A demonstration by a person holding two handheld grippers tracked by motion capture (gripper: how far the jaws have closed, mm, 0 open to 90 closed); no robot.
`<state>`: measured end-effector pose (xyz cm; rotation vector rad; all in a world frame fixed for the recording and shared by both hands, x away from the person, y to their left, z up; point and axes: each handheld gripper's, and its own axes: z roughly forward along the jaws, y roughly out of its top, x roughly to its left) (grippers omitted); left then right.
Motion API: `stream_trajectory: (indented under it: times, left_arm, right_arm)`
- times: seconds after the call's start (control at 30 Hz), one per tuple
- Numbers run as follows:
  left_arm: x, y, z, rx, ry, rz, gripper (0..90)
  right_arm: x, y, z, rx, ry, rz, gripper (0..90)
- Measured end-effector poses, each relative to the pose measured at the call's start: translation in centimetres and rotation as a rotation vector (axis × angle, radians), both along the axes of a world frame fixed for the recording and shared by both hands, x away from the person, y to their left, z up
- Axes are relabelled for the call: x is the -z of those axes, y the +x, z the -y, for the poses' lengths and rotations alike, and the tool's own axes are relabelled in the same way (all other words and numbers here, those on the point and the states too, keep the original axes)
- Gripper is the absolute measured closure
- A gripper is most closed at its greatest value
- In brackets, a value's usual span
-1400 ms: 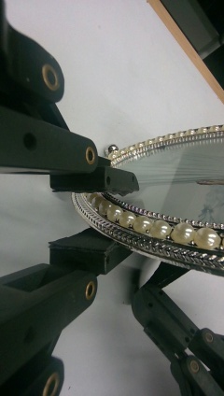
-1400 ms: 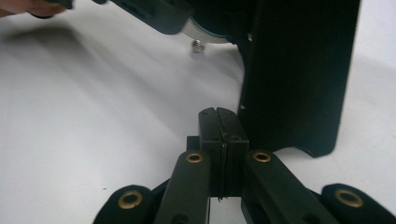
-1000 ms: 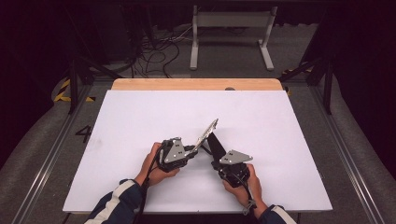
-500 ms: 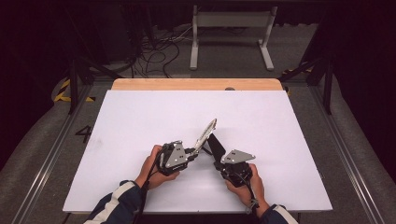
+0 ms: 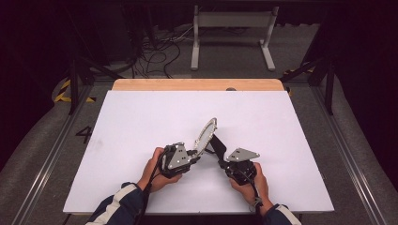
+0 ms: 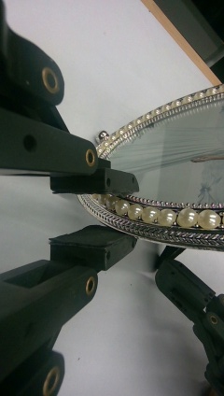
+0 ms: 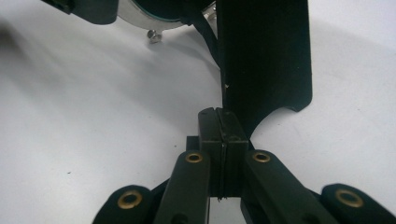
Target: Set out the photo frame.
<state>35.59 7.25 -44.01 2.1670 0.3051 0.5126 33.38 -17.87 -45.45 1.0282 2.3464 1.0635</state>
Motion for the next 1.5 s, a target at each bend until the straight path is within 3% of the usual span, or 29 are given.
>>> stream_trajectory:
  times: [0.73,1.0,1.5]
  left_arm:
    - [-0.09,0.04,0.09,0.006,-0.005,0.0,73.4]
    - [-0.11,0.03,0.16,0.007,-0.006,0.001,73.4]
    - [-0.11,-0.01,0.42,0.012,-0.001,0.006,73.3]
  right_arm:
    - [-0.09,0.22,0.27,0.023,-0.004,0.014,90.0]
    - [0.02,0.05,-0.51,-0.004,-0.002,0.019,90.0]
    - [0.39,0.55,-0.28,0.036,-0.03,0.019,90.0]
